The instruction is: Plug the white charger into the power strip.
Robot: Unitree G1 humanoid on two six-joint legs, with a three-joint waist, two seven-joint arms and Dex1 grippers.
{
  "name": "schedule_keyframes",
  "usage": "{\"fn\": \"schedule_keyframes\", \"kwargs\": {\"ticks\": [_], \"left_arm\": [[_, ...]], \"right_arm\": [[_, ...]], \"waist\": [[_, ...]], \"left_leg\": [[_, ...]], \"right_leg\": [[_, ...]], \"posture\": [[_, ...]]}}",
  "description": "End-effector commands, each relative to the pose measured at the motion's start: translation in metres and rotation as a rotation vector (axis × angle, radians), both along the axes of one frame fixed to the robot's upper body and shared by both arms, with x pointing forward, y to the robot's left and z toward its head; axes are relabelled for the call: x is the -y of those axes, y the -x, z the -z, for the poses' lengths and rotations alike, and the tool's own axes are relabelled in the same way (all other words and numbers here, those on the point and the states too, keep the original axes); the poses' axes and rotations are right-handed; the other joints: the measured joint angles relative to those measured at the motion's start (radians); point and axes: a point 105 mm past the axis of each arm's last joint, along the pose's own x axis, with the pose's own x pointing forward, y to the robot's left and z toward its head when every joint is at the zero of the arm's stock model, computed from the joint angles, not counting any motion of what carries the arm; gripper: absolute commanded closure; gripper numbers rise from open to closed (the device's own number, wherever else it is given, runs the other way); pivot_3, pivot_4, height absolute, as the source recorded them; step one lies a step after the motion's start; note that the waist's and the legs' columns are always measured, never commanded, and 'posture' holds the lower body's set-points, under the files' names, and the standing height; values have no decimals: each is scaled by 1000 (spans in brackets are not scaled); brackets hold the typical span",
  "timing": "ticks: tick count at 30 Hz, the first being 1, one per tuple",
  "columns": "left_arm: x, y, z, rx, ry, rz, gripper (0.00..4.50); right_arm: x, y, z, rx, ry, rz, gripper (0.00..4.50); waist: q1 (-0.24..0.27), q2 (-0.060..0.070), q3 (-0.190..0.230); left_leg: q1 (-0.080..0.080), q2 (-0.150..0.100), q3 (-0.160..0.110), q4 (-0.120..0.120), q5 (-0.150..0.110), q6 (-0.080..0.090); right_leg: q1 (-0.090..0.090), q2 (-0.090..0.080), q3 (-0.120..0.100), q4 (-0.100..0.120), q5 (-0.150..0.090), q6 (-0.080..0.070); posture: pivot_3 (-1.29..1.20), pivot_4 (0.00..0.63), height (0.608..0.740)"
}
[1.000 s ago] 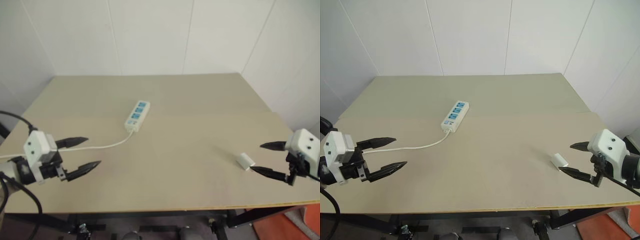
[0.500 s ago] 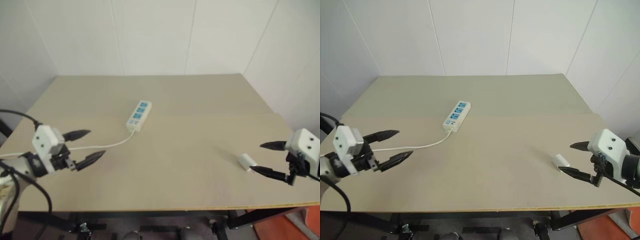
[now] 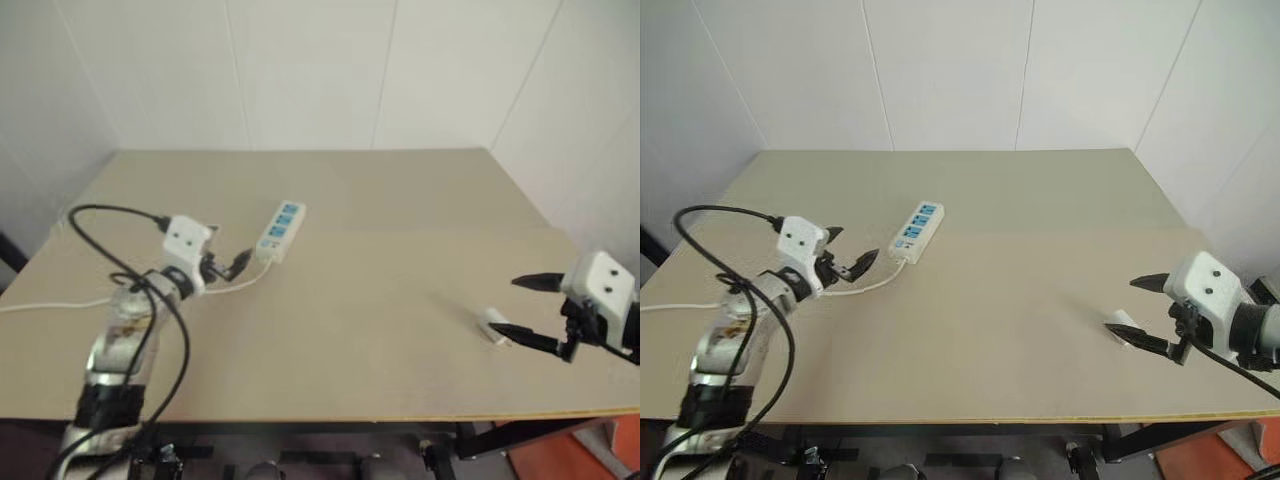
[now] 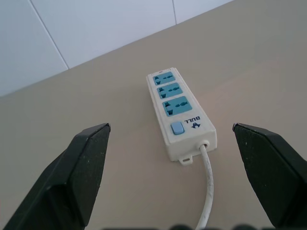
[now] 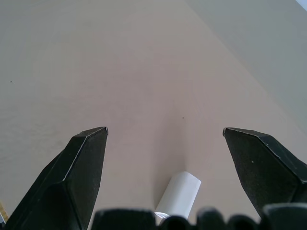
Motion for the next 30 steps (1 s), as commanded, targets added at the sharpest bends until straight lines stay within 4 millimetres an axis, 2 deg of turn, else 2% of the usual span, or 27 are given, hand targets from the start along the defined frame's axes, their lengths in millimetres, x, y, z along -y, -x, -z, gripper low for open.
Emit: {"fn": "schedule_keyframes", "kwargs": {"ticks": [1,6,13,21,30], "left_arm": [[9,-19,-5,37,3,-19,30],[25,-47,3,11,10,-48,30],[41,-72,18,-58,67,-95,30],[52,-80,44,-136,62,-87,30],[57,-83,50,-162,150,-98,30]], "right_arm": [[-4,-1,-10,37,-3,-10,0],[-9,-2,-11,37,-5,-31,0],[-17,-1,-11,36,-18,-48,0],[-23,2,-12,40,-38,-51,0],[-28,3,-16,59,-49,-51,0]], "waist": [[1,0,0],[0,0,0],[1,-1,0],[1,-1,0],[2,-1,0]], "left_leg": [[-1,0,0,0,0,0],[-1,-1,0,0,0,0],[-1,-1,0,1,0,0],[-2,-1,0,1,0,0],[-3,-1,-1,1,0,0]], "right_leg": [[0,0,0,0,0,0],[0,0,0,-1,0,0],[-1,0,0,0,0,1],[-2,0,0,0,0,1],[-2,0,0,0,0,1]], "posture": [[0,150,740],[0,150,740],[0,150,740],[0,150,740],[0,150,740]]}}
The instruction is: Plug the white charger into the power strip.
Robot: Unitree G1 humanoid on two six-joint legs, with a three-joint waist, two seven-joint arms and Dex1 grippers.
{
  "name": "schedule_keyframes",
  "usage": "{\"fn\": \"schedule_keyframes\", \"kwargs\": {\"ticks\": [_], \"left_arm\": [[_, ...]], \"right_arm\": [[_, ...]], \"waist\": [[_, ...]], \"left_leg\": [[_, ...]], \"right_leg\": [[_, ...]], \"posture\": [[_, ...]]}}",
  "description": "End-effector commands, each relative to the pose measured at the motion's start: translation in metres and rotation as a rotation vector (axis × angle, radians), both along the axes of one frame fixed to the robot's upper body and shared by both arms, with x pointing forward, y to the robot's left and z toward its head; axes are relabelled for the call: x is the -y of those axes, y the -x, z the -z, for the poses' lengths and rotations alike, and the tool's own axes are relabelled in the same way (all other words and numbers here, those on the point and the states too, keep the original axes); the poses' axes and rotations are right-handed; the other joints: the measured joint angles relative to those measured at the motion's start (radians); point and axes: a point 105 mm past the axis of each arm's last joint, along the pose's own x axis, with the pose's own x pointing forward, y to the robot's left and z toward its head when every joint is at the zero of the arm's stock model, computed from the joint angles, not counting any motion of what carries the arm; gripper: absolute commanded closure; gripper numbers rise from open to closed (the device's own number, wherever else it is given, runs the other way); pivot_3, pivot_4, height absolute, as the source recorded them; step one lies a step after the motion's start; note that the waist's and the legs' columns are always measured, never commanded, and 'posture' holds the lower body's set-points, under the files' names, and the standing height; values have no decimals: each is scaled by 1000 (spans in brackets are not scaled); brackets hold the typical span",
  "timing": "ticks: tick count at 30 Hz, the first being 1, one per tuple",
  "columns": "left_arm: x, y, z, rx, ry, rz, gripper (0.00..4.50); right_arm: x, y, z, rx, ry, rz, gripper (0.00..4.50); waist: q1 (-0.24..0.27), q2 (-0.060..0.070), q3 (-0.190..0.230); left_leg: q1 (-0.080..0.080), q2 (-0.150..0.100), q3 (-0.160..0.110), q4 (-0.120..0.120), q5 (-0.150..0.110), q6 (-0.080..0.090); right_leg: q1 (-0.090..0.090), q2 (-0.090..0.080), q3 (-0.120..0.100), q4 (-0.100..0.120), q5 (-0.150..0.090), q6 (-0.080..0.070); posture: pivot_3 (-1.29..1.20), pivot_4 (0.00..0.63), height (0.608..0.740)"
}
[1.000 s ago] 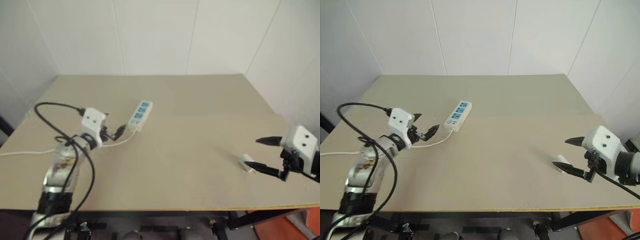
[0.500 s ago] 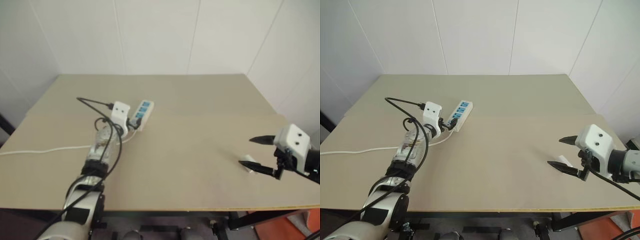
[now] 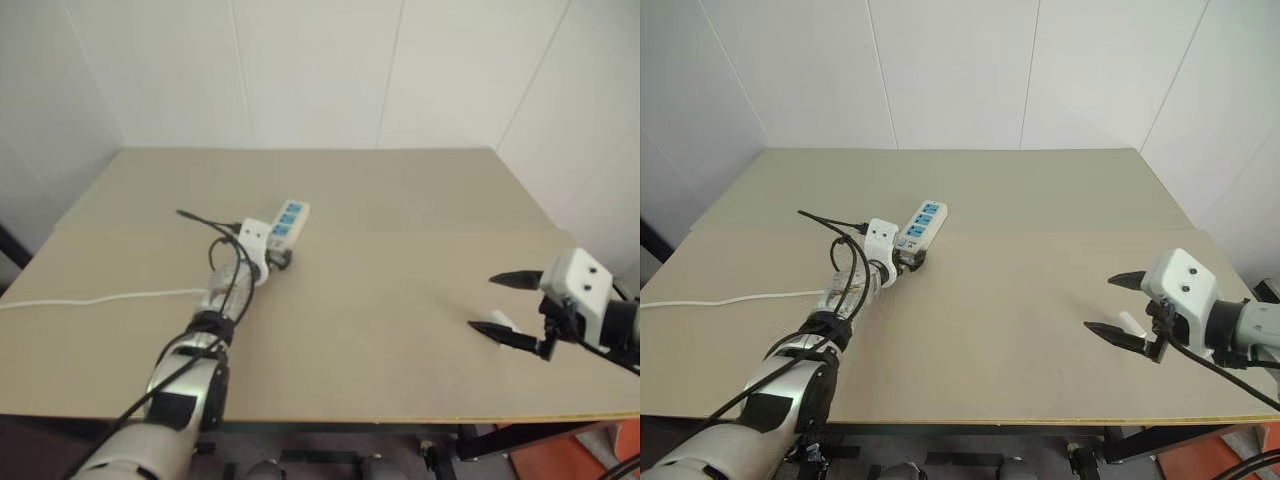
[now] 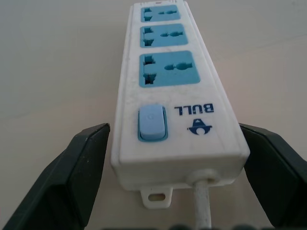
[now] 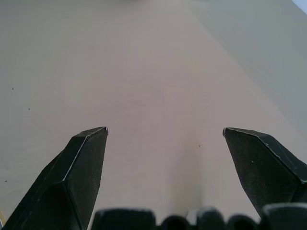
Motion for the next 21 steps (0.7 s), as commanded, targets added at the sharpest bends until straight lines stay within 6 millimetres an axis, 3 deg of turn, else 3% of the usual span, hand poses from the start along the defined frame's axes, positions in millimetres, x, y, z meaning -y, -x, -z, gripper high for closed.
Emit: {"fn": "schedule_keyframes", "kwargs": {"ticks": [1,10,15,21], "left_arm": [[4,-4,-12,52,16,-3,30],[10,-2,4,5,23,-6,30],[13,-1,8,-7,9,16,1213],[19,-1,-3,17,9,89,1222]], "right_arm": [[-4,2,-13,52,-16,-7,0],[-8,4,-15,64,-27,-16,0],[-10,5,-16,70,-34,-13,0],[-7,7,-14,63,-47,3,0]], "waist": [[0,0,0],[2,0,0],[1,0,0],[3,0,0]], "left_leg": [[0,0,0,0,0,0],[0,0,0,0,0,0],[1,0,0,0,0,0],[1,0,0,0,0,0]], "right_leg": [[0,0,0,0,0,0],[0,0,0,0,0,0],[1,0,0,1,0,0],[1,0,0,0,0,0]], "posture": [[0,150,740],[0,150,740],[0,150,740],[0,150,740]]}}
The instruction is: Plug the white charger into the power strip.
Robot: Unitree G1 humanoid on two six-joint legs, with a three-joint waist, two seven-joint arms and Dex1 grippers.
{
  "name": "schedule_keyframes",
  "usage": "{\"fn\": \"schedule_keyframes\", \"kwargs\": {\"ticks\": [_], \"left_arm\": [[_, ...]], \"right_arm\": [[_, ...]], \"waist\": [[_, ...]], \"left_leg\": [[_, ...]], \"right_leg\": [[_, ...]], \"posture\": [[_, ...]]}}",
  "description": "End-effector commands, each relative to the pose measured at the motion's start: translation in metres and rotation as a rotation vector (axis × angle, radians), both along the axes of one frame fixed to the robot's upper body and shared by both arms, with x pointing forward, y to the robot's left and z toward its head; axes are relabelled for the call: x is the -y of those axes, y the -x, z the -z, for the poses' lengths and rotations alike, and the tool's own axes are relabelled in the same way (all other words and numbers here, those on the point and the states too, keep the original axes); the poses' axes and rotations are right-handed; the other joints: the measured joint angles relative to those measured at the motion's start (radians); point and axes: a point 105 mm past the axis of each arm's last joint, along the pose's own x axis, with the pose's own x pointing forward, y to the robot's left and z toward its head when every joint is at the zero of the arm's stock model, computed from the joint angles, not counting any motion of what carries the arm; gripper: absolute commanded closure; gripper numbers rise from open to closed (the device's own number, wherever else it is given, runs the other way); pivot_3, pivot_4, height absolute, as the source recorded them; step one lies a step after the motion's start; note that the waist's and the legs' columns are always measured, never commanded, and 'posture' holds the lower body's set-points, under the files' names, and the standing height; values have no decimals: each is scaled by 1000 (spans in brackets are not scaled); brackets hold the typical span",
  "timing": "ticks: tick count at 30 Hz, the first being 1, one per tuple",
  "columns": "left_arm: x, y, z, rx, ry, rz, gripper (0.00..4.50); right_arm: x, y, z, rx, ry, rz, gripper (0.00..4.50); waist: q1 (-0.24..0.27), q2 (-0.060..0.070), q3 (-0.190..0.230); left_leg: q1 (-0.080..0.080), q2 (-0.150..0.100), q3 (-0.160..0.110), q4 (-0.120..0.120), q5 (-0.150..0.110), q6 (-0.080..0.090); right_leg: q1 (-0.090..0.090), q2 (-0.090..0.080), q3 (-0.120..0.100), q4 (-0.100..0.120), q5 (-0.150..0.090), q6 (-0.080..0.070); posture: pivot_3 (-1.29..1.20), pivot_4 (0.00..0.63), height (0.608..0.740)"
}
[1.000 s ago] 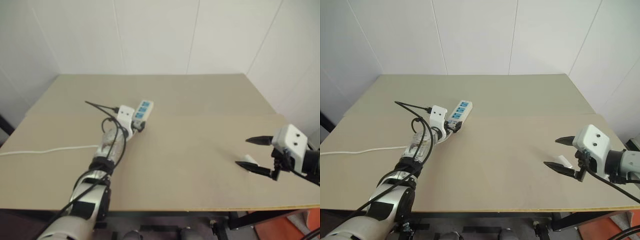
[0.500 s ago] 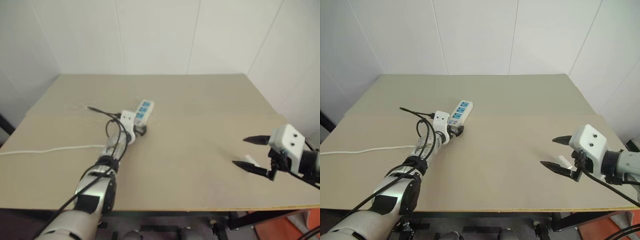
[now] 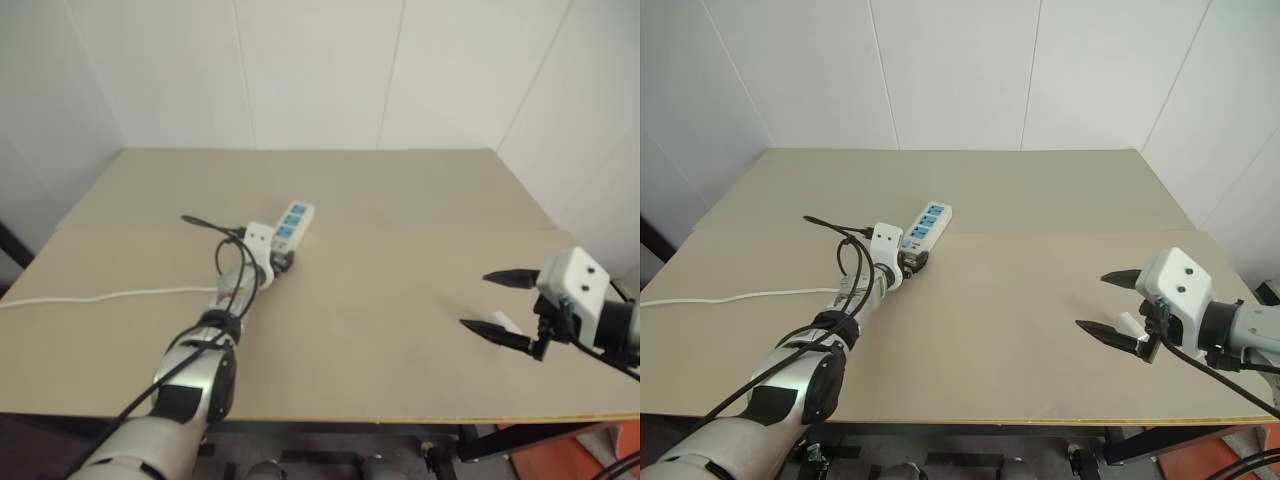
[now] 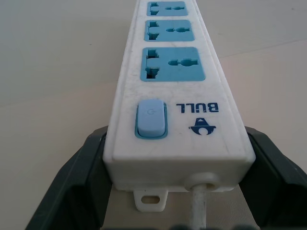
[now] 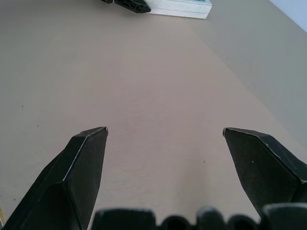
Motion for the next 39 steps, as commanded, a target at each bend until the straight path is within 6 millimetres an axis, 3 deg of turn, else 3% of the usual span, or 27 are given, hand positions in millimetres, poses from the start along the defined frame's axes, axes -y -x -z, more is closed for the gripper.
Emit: {"fn": "schedule_keyframes", "kwargs": {"ticks": [1,8,15,19,20,22,24,28,34,39], "left_arm": [[12,-1,-18,43,-4,113,1222],[25,27,-39,93,69,431,1222],[29,94,-31,72,-65,724,1222],[26,112,-19,39,-192,767,1222],[26,114,-17,35,-205,769,1222],[30,112,-13,37,-224,742,482],[36,111,-15,55,-204,728,40],[39,116,-26,118,-160,765,40],[15,111,-67,278,-85,779,40],[5,117,-67,287,-63,852,40]], "right_arm": [[4,4,-10,43,-5,17,0],[4,3,-10,56,-33,35,0],[9,-2,-11,71,-28,68,0],[11,-5,-14,89,-43,78,0],[10,-4,-14,87,-47,73,0],[9,-6,-17,105,-76,70,0],[8,-8,-23,125,-105,73,0],[8,-8,-23,120,-90,70,0],[13,-8,-21,110,-74,99,0],[13,-8,-22,114,-84,97,0]], "waist": [[2,0,0],[-2,0,0],[-8,1,0],[-3,1,0],[-2,1,0],[0,1,0],[0,1,0],[-3,1,0],[-5,1,0],[-5,1,-1]], "left_leg": [[0,0,0,0,0,0],[-1,0,0,0,0,0],[-1,1,0,0,0,0],[1,1,1,0,0,0],[1,1,1,0,0,0],[1,1,1,0,0,0],[0,1,0,0,0,0],[0,1,0,0,0,0],[1,1,0,0,0,0],[1,1,1,0,0,0]], "right_leg": [[0,0,0,0,0,0],[-1,0,0,0,0,0],[-2,1,1,2,0,0],[0,0,1,2,0,0],[0,0,1,1,0,0],[0,0,1,0,0,0],[0,0,0,0,0,0],[0,1,0,0,0,0],[-1,1,1,1,0,0],[0,0,1,0,0,0]], "posture": [[0,150,740],[0,150,740],[0,150,740],[0,150,740],[0,150,740],[0,150,740],[0,150,740],[0,150,740],[0,150,740],[0,150,740]]}}
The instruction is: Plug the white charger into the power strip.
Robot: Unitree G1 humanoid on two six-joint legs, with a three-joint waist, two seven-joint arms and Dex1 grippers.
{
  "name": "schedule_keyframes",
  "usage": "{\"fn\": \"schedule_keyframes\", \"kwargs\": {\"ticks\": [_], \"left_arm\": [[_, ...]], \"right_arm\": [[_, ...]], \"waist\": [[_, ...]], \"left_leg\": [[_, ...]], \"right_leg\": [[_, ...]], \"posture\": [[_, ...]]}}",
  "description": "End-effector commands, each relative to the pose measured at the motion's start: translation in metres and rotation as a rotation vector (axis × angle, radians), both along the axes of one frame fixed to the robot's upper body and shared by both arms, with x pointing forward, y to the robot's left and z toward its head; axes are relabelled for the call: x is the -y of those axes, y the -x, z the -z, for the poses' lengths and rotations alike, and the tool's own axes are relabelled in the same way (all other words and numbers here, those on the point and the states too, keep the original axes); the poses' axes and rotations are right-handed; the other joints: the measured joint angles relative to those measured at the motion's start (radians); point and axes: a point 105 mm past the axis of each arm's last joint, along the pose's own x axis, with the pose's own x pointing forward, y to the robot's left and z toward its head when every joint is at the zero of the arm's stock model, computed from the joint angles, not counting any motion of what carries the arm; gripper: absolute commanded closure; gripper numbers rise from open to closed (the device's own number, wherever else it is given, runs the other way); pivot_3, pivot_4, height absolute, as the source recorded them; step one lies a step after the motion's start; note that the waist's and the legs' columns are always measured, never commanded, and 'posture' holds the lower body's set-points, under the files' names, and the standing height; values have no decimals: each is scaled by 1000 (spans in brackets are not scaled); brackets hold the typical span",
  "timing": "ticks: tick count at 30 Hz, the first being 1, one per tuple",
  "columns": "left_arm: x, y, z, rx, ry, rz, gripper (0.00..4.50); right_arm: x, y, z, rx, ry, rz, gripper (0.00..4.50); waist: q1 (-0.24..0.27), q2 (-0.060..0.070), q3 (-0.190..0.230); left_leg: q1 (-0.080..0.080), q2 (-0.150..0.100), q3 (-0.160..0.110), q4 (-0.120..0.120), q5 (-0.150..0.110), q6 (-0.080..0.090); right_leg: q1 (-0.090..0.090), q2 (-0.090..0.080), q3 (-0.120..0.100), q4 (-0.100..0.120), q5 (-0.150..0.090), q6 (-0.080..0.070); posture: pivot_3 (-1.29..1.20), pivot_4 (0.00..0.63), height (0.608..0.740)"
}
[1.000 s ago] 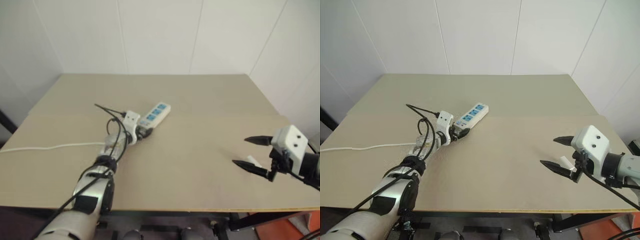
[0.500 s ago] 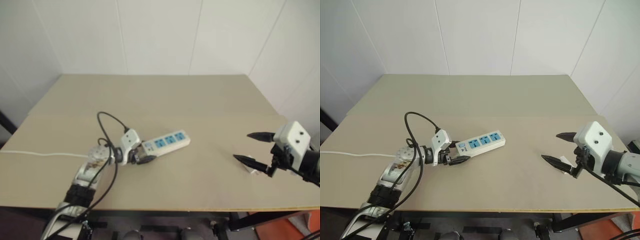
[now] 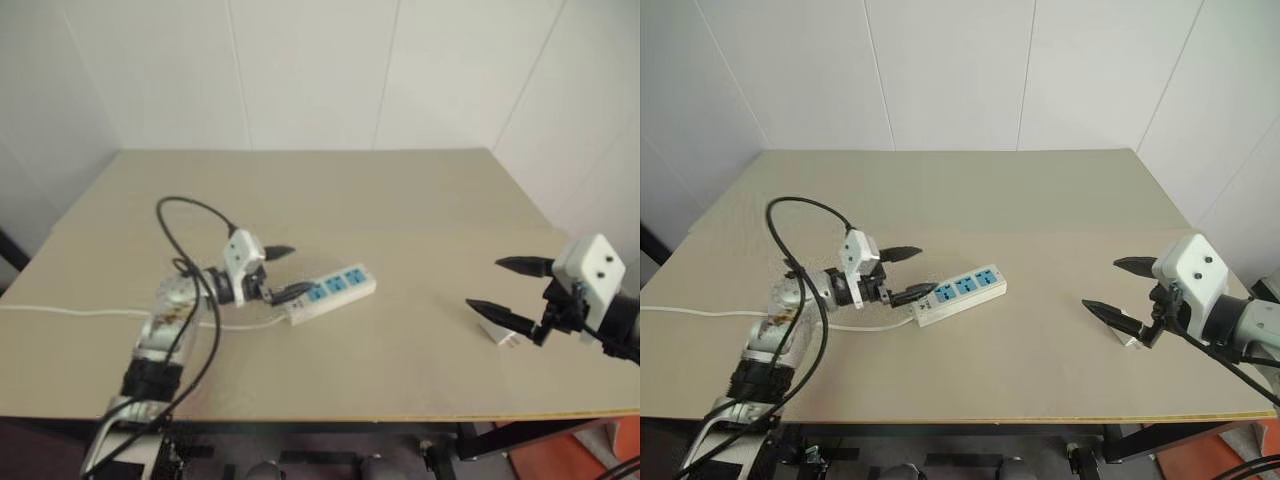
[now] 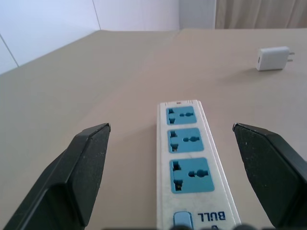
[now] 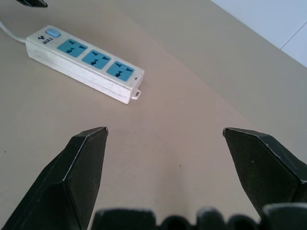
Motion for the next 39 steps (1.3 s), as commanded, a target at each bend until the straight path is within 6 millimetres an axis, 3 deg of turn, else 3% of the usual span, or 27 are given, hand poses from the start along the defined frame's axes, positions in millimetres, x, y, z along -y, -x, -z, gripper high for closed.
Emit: {"fn": "schedule_keyframes", "kwargs": {"ticks": [1,5,17,29,39], "left_arm": [[-3,10,1,14,17,81,40],[-2,17,16,-4,4,135,40],[-2,2,59,-24,-23,67,40],[1,-7,82,-65,-42,10,40],[16,-5,101,-134,-48,52,40]], "right_arm": [[3,2,-11,40,12,16,0],[4,1,-9,31,14,22,0],[7,-2,-19,58,16,52,0],[2,2,-22,54,23,29,0],[-1,8,-26,57,34,26,0]], "waist": [[0,0,0],[0,0,0],[1,0,0],[1,0,0],[9,0,0]], "left_leg": [[0,0,0,0,0,0],[-1,0,0,0,0,0],[-1,0,0,0,0,0],[0,0,0,0,0,0],[10,0,-1,0,-1,2]], "right_leg": [[0,0,0,0,0,0],[-1,0,0,0,0,0],[0,0,0,0,0,0],[0,0,0,1,0,0],[13,0,-2,-3,-1,1]], "posture": [[0,150,740],[0,150,740],[0,150,740],[0,150,740],[0,150,740]]}}
